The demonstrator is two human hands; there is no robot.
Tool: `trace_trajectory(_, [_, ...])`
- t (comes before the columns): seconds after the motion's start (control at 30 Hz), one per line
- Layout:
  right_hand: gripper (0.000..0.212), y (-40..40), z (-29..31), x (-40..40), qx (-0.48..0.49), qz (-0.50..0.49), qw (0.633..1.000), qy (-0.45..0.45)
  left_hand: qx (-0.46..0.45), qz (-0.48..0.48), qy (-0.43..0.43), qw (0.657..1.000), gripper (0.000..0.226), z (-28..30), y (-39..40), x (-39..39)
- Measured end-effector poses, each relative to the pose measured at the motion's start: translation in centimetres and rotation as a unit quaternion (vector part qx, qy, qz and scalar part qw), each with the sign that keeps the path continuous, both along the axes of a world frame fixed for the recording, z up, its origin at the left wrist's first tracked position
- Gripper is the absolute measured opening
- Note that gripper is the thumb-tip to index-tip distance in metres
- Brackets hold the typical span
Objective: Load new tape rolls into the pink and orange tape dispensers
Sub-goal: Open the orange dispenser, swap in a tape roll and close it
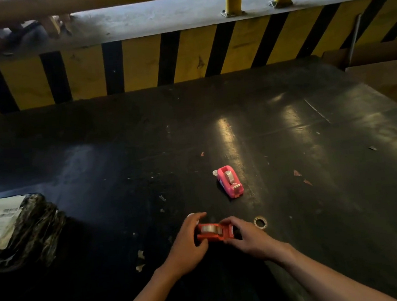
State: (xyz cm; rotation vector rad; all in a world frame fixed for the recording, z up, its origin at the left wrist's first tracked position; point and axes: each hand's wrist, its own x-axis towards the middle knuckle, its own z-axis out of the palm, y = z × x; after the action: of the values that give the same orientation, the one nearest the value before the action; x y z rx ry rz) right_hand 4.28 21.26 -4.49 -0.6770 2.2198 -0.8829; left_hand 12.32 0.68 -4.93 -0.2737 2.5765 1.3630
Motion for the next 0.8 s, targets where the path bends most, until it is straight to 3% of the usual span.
trace_trajectory(0.1, [0.046,0.2,-0.9,0.2,0.047,0.042,0.998,0.03,-0.078,-0.09,0.013,0.993,0.063,-0.8,-0.1,1.0])
trace_trajectory(0.27, [0.047,0.2,-1.3,0.4,0.036,0.025,0.998,0.042,-0.111,-0.08,0.026,0.99,0.048,-1.9,0.0,1.1])
trace_trajectory(0.43, [0.03,-0.6,-1.3,1.0,0.047,-0.017,0.992,0.112,-0.125,-0.069,0.046,0.989,0.047,-2.5,0.2,1.1])
trace_trajectory(0.63, [0.039,-2.7,-0.9,1.2,0.119,-0.041,0.989,0.073,-0.137,-0.065,0.066,0.986,0.047,-2.8,0.2,1.2])
trace_trajectory(0.8, [0.022,-3.4,-1.2,1.2,0.092,-0.111,0.99,0.005,-0.134,-0.057,0.067,0.987,0.05,-2.9,0.2,1.4])
